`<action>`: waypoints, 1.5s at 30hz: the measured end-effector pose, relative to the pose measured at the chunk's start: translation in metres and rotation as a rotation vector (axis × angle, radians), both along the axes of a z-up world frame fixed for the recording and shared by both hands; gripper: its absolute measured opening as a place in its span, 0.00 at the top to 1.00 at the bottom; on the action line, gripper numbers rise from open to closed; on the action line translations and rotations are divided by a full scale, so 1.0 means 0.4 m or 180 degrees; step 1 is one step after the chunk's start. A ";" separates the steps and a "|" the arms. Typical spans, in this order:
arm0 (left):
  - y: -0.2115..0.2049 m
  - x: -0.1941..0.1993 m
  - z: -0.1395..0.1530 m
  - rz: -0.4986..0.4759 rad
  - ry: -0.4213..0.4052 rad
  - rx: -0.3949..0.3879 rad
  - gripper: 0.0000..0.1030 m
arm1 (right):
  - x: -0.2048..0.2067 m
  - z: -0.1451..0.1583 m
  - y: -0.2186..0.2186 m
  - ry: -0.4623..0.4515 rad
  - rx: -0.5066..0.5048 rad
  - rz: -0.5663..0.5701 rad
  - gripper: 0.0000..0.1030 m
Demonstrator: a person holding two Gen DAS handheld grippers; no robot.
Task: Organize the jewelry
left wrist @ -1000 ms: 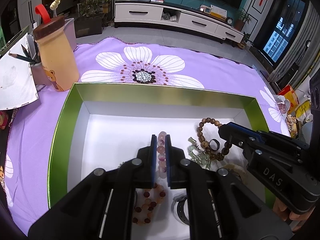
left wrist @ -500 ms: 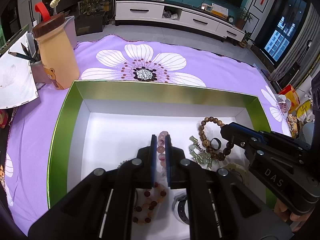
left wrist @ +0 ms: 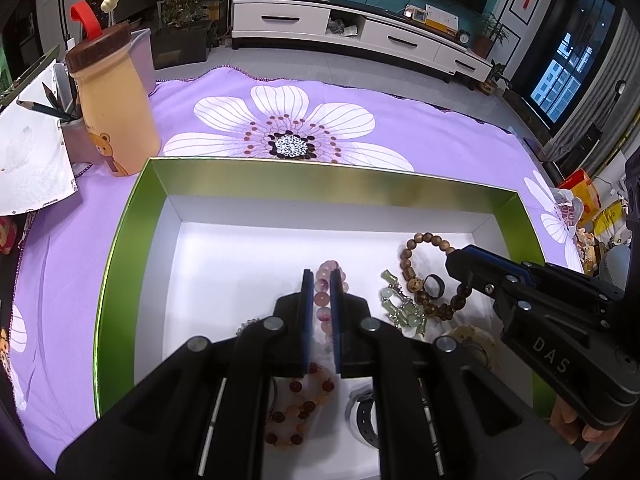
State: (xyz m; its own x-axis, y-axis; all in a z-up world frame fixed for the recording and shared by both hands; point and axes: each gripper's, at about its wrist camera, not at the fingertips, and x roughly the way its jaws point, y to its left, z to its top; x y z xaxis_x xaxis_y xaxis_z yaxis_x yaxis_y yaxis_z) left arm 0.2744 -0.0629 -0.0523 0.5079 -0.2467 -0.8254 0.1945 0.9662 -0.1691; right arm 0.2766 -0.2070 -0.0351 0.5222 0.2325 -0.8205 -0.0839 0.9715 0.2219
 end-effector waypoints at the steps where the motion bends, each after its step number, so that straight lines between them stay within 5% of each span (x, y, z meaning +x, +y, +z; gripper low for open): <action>1: 0.000 0.001 0.000 0.0000 -0.0001 0.0005 0.93 | 0.000 0.000 -0.001 0.0005 0.0002 0.0000 0.90; 22: 0.006 0.000 0.002 0.0051 0.0032 0.0009 0.93 | -0.002 0.002 -0.004 0.0025 0.0006 -0.0008 0.90; 27: 0.008 0.000 0.003 0.0083 0.0032 0.0021 0.92 | -0.008 0.003 -0.008 0.0030 0.0002 -0.0017 0.83; 41: 0.016 -0.034 0.040 0.0131 -0.0055 0.0075 0.66 | -0.055 0.047 -0.023 -0.0092 -0.0026 -0.0033 0.81; 45: 0.022 -0.050 0.061 0.0154 -0.0106 0.0099 0.46 | -0.077 0.072 -0.024 -0.0166 -0.0082 -0.0038 0.71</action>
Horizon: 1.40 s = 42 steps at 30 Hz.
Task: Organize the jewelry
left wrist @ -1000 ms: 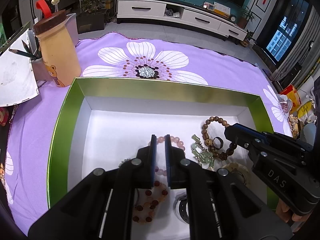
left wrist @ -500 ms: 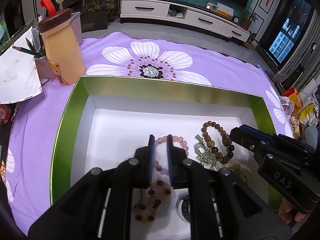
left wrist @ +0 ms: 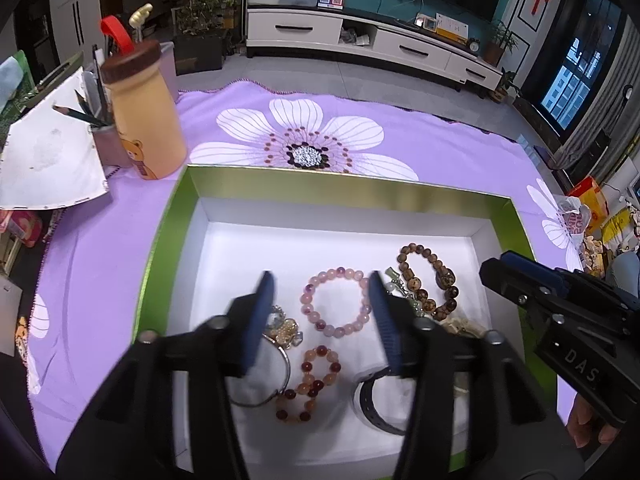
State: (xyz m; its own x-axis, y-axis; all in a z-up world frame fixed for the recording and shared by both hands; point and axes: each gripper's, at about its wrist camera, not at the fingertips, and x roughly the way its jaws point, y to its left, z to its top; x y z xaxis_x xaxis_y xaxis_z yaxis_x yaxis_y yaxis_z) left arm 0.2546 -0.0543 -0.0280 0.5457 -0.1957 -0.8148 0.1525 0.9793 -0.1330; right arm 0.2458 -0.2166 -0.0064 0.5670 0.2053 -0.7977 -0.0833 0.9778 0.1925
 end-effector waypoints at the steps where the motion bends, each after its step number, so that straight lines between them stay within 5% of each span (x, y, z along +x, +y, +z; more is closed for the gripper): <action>1: 0.002 -0.006 0.006 0.0001 -0.0015 0.0007 0.43 | -0.005 0.006 0.000 -0.0019 -0.0019 -0.0006 0.65; 13: 0.032 -0.085 0.109 0.0085 -0.0190 0.0211 0.02 | -0.098 0.093 -0.002 -0.0201 -0.0288 -0.0130 0.15; 17: 0.044 -0.110 0.156 0.0125 -0.0206 0.0301 0.02 | -0.128 0.132 0.003 -0.0254 -0.0373 -0.0146 0.02; 30: 0.087 -0.201 0.339 0.0268 -0.0428 0.0240 0.02 | -0.215 0.280 0.032 -0.0507 -0.0572 -0.0116 0.01; 42: 0.077 -0.230 0.360 0.0289 -0.0467 0.0322 0.02 | -0.225 0.280 0.055 -0.0468 -0.0579 -0.0088 0.01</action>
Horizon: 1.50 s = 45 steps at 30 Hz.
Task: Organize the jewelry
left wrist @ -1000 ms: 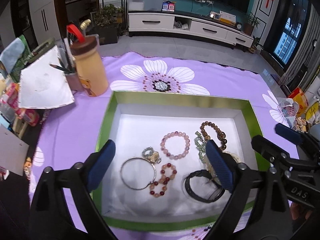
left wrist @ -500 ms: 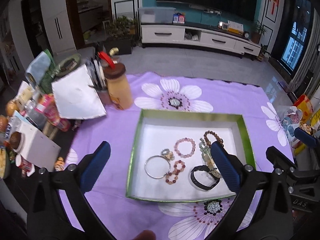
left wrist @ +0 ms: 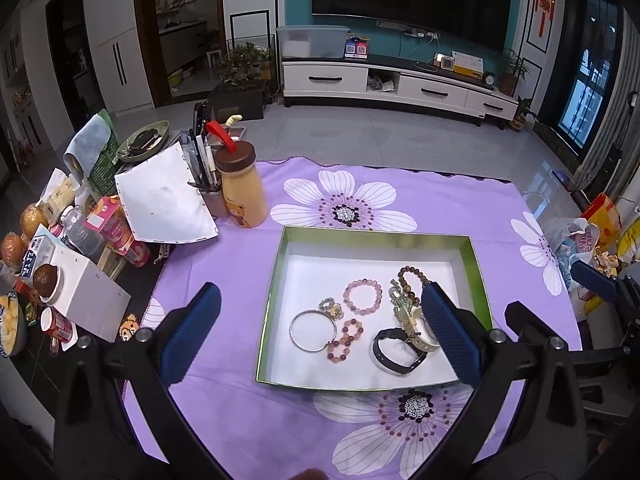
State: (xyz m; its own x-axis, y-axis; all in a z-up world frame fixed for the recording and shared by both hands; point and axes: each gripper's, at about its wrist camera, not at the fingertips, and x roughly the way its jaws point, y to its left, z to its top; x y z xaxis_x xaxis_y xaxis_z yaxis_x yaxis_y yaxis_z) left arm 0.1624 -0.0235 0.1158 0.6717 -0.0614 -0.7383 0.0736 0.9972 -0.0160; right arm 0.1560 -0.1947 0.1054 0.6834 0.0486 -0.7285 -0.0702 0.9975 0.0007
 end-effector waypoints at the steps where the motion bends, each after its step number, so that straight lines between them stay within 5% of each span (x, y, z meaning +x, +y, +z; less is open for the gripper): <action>1: 0.001 0.000 -0.001 -0.0003 0.0003 -0.0007 0.02 | 0.001 -0.001 0.000 0.0003 -0.0004 0.0003 0.01; 45: 0.010 0.025 -0.038 0.0070 0.0068 0.0092 0.02 | 0.024 -0.011 0.002 0.0026 -0.0046 -0.0066 0.01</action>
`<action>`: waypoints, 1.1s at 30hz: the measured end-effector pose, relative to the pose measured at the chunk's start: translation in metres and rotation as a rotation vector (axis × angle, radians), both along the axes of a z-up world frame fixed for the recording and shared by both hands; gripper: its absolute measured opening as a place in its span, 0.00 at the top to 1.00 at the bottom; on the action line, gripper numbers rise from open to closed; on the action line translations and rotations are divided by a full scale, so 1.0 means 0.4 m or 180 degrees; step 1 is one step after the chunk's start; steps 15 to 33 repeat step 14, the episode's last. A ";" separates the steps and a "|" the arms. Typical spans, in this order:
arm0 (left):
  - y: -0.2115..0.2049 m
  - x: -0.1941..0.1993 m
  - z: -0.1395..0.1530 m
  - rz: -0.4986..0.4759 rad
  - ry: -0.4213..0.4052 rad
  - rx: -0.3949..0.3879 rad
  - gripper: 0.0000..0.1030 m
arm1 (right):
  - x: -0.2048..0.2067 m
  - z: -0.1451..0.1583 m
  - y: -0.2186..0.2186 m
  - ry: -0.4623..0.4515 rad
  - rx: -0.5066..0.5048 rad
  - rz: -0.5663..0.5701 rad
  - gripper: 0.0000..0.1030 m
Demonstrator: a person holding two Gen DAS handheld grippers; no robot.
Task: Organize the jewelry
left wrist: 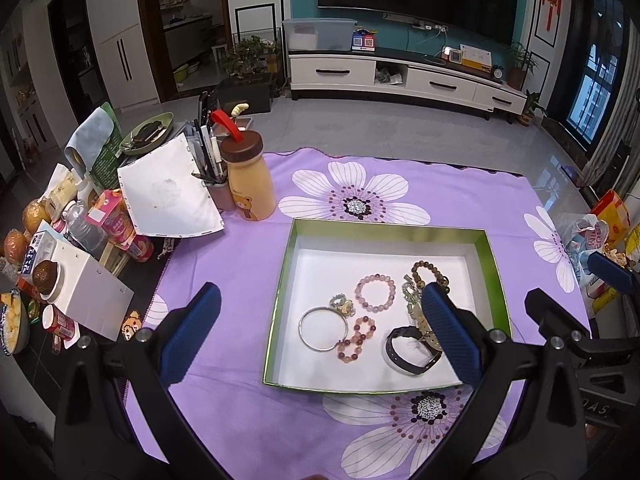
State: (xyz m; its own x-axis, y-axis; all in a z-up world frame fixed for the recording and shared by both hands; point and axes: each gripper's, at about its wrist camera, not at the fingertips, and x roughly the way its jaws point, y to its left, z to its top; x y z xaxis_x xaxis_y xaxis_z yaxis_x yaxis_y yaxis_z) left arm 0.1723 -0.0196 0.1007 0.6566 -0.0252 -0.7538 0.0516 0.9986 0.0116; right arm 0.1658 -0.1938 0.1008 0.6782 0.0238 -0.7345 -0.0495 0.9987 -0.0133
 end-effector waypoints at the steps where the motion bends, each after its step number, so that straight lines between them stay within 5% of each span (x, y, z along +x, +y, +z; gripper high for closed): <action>1: 0.000 0.000 -0.001 0.0002 0.0001 0.0003 0.02 | 0.000 0.000 0.000 0.0000 0.0001 0.0000 0.01; 33: 0.008 0.001 -0.005 0.0055 0.0031 0.0011 0.02 | 0.000 0.000 -0.001 0.0000 0.0000 0.0001 0.01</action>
